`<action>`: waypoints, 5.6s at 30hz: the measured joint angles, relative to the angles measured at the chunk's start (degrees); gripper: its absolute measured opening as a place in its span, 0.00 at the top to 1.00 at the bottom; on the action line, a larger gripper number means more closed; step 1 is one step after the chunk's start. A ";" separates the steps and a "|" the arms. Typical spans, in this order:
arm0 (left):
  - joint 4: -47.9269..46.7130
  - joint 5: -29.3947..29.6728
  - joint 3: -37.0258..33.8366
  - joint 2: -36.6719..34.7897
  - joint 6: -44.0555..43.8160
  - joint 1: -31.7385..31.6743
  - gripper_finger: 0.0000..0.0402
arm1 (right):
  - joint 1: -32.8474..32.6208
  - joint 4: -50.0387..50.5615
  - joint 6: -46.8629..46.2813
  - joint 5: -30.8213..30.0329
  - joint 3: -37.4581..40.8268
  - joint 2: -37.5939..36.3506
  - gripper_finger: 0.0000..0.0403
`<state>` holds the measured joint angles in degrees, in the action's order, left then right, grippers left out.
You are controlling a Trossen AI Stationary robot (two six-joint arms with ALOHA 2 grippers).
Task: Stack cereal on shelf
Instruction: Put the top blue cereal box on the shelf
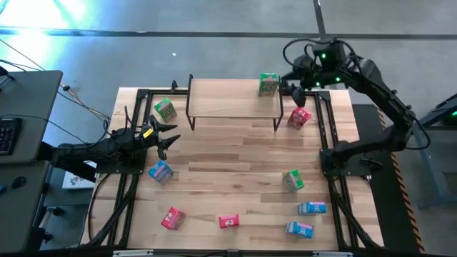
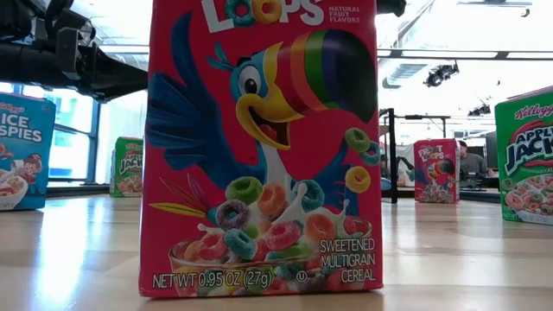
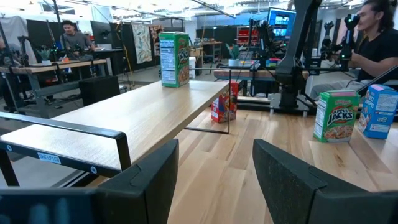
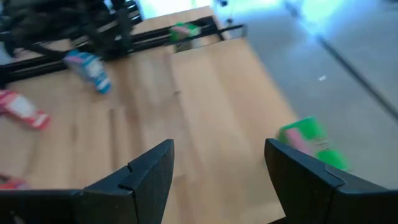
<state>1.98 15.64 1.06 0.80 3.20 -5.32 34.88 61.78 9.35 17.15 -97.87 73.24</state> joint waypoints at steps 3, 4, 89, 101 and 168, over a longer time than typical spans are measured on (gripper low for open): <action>0.02 0.00 0.00 -0.01 0.01 0.00 0.51 | -3.56 -0.14 -3.34 0.00 2.20 -1.08 0.40; 0.02 0.00 0.00 -0.01 0.00 0.00 0.51 | -4.80 -0.59 -4.52 -0.08 3.21 -1.49 0.40; -21.08 -5.48 45.78 24.89 -34.62 0.11 0.51 | -34.17 -35.24 -16.39 -15.19 30.39 -4.22 0.40; -38.45 -12.67 60.29 28.55 -36.06 0.13 0.51 | -34.19 -35.02 -16.39 -15.21 30.37 -4.22 0.40; -85.95 -16.43 63.79 49.35 -61.98 13.92 0.51 | -34.19 -35.02 -16.38 -15.19 30.34 -4.25 0.40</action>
<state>-83.97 -0.79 64.85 50.15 -58.78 8.60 0.69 26.76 -7.03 1.96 -67.53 68.99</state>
